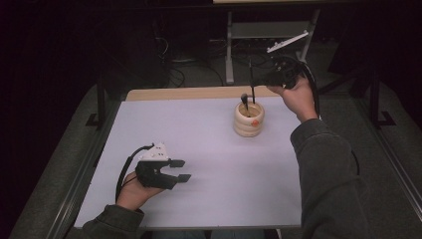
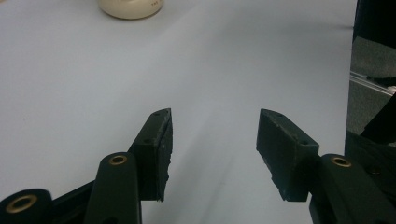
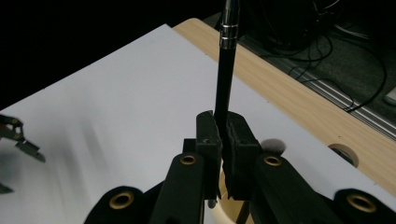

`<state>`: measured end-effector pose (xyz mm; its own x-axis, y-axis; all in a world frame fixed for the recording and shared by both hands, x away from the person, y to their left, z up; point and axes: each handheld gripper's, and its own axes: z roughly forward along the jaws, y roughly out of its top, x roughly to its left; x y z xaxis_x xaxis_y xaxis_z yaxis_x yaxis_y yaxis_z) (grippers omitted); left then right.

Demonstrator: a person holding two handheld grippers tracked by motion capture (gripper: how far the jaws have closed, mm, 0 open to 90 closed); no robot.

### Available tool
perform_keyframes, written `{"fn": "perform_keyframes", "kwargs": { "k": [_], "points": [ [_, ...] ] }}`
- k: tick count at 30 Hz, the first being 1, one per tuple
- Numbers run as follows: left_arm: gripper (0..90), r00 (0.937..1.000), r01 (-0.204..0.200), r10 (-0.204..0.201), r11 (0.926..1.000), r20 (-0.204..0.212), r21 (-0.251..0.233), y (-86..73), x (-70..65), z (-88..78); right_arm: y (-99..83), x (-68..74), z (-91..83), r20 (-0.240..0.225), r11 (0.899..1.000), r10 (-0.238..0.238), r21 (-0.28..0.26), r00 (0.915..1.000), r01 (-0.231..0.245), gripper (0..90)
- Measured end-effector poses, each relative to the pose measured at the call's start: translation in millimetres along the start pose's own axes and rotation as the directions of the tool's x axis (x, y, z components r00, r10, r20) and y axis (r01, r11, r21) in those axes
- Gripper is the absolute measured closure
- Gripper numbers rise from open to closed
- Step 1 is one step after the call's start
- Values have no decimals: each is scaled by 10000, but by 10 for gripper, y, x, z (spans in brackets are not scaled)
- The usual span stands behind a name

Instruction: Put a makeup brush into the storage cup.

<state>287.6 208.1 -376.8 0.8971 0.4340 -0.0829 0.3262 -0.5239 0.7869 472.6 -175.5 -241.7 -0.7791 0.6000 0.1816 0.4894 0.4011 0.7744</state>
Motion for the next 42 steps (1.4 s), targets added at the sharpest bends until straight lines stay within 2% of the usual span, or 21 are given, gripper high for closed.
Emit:
{"fn": "perform_keyframes", "kwargs": {
  "k": [9,14,15,20,21,24,26,27,37,41,42],
  "points": [
    [447,9999,100,-101,9999,-30,-101,-9,5,-26,-23,-172,149,374,9982,591,84,9976,-594,846],
    [447,9999,87,-88,9999,-77,-106,-12,6,-36,-39,-200,207,516,9972,725,158,9960,-734,846],
    [447,9999,95,-96,9999,-78,-116,-12,4,-36,-39,-203,217,555,9958,886,182,9945,-897,846],
    [446,9999,118,-121,9997,-115,-207,-18,1,-58,-53,-231,238,672,9959,880,140,9939,-891,845],
    [446,9998,122,-125,9997,-126,-212,-19,2,-62,-56,-230,243,644,9939,1088,88,9920,-1096,846],
    [446,9999,78,-81,9998,-135,-183,-22,12,-74,-80,-261,263,705,9945,1044,28,9920,-1049,845],
    [444,9999,122,-124,9998,-102,-177,-23,16,-74,-91,-261,281,778,9915,1294,15,9885,-1299,845],
    [443,9999,60,-62,9999,-98,-130,-24,20,-76,-106,-279,294,820,9929,1182,12,9896,-1187,845],
    [443,9998,166,-168,9997,-105,-191,-26,14,-80,-307,-340,436,864,9850,1727,-166,9812,-1719,845],
    [441,9997,181,-182,9998,-144,-119,-26,14,-87,-375,-372,488,852,9850,1725,-170,9813,-1717,845],
    [437,9997,174,-177,9997,-179,-176,-26,20,-94,-379,-358,493,864,9823,1875,-136,9785,-1870,845]
  ]
}}
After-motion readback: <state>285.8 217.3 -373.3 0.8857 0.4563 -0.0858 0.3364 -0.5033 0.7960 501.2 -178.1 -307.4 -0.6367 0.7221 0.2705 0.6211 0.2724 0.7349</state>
